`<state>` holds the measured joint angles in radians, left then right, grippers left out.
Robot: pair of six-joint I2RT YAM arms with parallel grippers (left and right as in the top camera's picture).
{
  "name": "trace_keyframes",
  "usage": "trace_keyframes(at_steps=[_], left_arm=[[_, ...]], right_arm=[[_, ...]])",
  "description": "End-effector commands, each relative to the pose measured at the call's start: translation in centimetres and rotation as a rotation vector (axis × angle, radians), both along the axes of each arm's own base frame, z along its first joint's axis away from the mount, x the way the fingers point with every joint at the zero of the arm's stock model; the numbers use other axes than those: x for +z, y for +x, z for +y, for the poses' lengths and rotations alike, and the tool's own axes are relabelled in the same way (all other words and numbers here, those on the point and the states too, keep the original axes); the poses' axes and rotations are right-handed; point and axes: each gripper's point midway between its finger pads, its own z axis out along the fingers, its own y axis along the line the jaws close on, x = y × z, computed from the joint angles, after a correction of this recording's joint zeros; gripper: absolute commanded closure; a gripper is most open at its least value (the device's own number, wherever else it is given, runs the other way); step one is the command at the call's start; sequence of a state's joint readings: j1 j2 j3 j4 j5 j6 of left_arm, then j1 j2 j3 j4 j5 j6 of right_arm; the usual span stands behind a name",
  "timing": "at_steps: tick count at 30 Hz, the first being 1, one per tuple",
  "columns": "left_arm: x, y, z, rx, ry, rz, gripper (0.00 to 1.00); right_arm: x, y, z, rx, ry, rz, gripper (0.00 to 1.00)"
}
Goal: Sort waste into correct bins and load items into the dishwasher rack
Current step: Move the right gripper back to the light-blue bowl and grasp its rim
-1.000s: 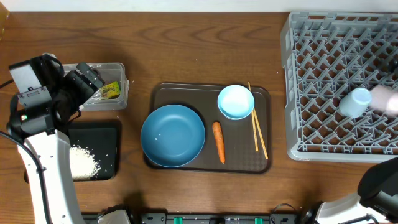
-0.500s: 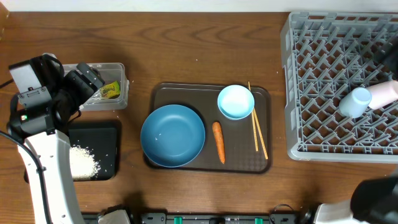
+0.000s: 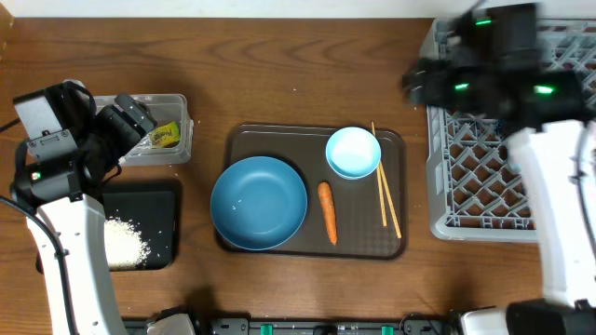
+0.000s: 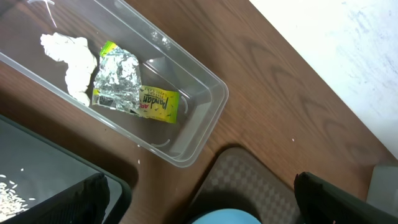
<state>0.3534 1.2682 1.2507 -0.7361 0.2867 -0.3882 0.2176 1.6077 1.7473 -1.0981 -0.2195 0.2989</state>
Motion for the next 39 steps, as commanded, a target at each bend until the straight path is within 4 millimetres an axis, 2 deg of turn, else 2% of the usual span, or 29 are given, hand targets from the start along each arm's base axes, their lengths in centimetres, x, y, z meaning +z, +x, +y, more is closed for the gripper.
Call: trace_keyframes(at_steps=[1, 7, 11, 15, 20, 23, 28, 33, 39], left_arm=[[-0.3, 0.0, 0.0, -0.007, -0.003, 0.006, 0.02], [-0.3, 0.0, 0.0, -0.007, -0.003, 0.006, 0.02], [-0.3, 0.0, 0.0, -0.007, -0.003, 0.006, 0.02], [-0.3, 0.0, 0.0, -0.007, -0.003, 0.006, 0.02], [-0.3, 0.0, 0.0, -0.007, -0.003, 0.006, 0.02], [-0.3, 0.0, 0.0, -0.007, -0.003, 0.006, 0.02], [-0.3, 0.0, 0.0, -0.007, -0.003, 0.006, 0.02], [-0.3, 0.0, 0.0, -0.007, -0.003, 0.006, 0.02], [-0.3, 0.0, 0.0, -0.007, -0.003, 0.006, 0.02]], right_arm=[[-2.7, -1.0, 3.4, 0.091, -0.053, 0.075, 0.25], [-8.6, -2.6, 9.3, 0.244, -0.145, 0.205, 0.36], [-13.2, -3.3, 12.1, 0.309, -0.219, 0.282, 0.37], [-17.7, -3.1, 13.0, 0.279, -0.326, 0.327, 0.36], [-21.4, -2.9, 12.6, 0.239, -0.421, 0.374, 0.37], [-22.7, -2.8, 12.1, 0.212, -0.453, 0.393, 0.41], [-22.9, -2.5, 11.8, 0.198, -0.470, 0.386, 0.49], [-23.3, -2.8, 11.9, 0.179, -0.470, 0.402, 0.67], [-24.4, -3.8, 12.4, 0.194, -0.482, 0.414, 0.67]])
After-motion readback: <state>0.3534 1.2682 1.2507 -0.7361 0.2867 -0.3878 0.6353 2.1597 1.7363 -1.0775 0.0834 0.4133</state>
